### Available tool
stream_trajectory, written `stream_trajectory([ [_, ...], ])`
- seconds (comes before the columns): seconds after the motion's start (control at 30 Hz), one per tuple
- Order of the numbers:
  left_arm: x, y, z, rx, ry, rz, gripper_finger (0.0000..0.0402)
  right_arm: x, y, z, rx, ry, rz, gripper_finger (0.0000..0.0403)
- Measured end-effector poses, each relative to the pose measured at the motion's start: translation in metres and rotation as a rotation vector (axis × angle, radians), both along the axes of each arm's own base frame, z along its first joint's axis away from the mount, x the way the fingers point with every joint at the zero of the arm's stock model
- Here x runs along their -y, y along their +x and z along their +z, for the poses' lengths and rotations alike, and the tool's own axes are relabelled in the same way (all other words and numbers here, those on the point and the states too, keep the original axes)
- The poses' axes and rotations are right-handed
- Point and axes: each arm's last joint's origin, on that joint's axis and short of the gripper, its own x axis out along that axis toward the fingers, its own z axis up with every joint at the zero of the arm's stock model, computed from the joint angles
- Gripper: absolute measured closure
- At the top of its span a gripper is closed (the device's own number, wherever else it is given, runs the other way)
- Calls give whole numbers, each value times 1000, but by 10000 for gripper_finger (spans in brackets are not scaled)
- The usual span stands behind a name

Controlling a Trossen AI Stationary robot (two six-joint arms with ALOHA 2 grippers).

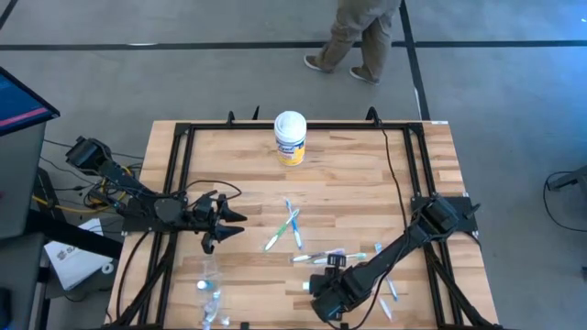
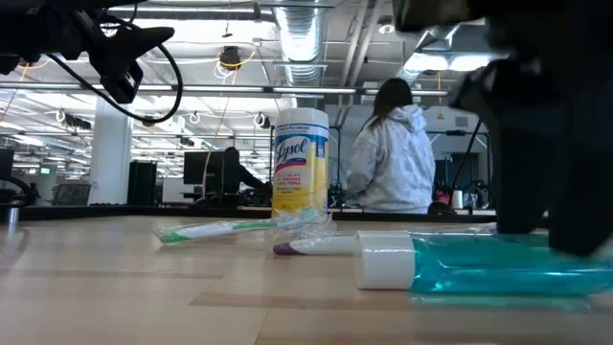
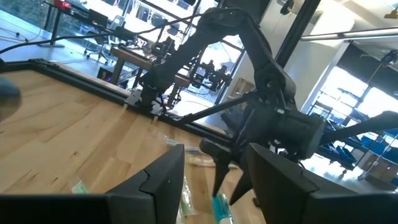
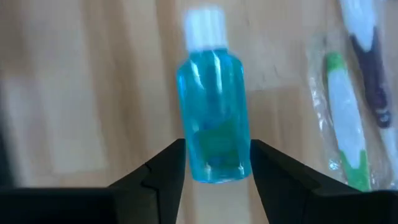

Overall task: Pick & Place toothbrushing station
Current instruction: Put the blue mouthwash into the transparent organizer

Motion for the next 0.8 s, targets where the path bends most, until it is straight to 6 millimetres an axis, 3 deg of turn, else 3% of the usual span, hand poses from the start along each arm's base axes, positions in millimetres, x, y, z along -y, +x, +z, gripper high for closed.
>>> stream_trajectory([
  [0.2,0,0,0,0,2,-6,230,-3,6,-19,-26,13,23,233],
  [0.8,0,0,0,-1,2,-6,230,2,8,-19,-28,9,11,241],
])
